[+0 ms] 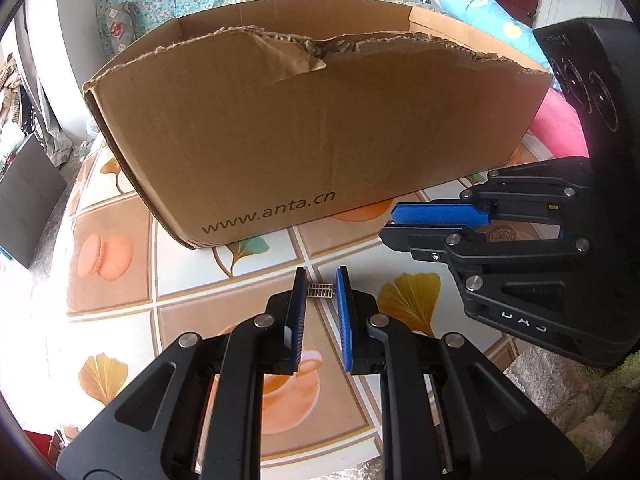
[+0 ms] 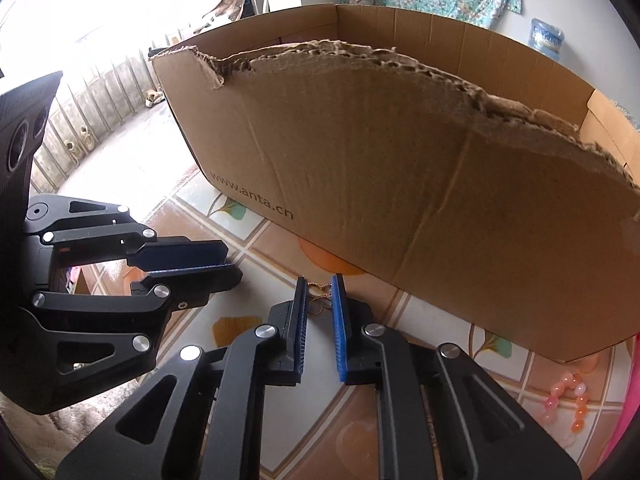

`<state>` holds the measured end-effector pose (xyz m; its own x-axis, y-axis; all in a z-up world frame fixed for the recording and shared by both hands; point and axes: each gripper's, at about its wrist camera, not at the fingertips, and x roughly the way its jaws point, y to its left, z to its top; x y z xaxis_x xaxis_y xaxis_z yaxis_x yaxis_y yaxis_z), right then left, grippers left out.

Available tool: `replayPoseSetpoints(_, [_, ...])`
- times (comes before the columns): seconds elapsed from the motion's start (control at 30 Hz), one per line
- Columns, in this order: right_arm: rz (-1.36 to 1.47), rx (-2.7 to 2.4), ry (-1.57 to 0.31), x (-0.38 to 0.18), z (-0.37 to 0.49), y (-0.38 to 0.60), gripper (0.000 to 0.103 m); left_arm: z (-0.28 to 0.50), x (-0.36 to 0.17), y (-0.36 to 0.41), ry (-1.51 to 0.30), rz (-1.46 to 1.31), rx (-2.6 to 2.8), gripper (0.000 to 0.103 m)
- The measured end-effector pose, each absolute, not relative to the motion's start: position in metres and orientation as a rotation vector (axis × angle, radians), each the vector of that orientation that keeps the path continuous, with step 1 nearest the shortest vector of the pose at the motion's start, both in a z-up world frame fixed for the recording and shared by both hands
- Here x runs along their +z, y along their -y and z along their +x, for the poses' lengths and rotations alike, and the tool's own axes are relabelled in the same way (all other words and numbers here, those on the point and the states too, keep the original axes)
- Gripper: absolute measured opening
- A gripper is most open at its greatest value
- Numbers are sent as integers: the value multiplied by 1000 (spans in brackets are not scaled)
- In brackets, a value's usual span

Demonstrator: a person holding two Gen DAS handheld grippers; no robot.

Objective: Organize jewelry
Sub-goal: 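Carry both charms over the box and open both grippers inside it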

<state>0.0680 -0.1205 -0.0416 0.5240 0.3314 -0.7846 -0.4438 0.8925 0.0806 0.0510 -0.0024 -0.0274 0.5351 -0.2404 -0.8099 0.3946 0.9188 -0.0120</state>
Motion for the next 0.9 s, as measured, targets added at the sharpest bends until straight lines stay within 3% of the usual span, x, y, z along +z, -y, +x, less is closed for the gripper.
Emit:
replayPoseSetpoints(0.43, [-86, 455, -882, -24, 55, 128, 12, 39, -19, -13, -903, 159, -403, 14])
replayPoseSetpoints(0.9, [-37, 440, -695, 42, 17, 148, 12, 1, 52, -18, -702, 143, -488, 14])
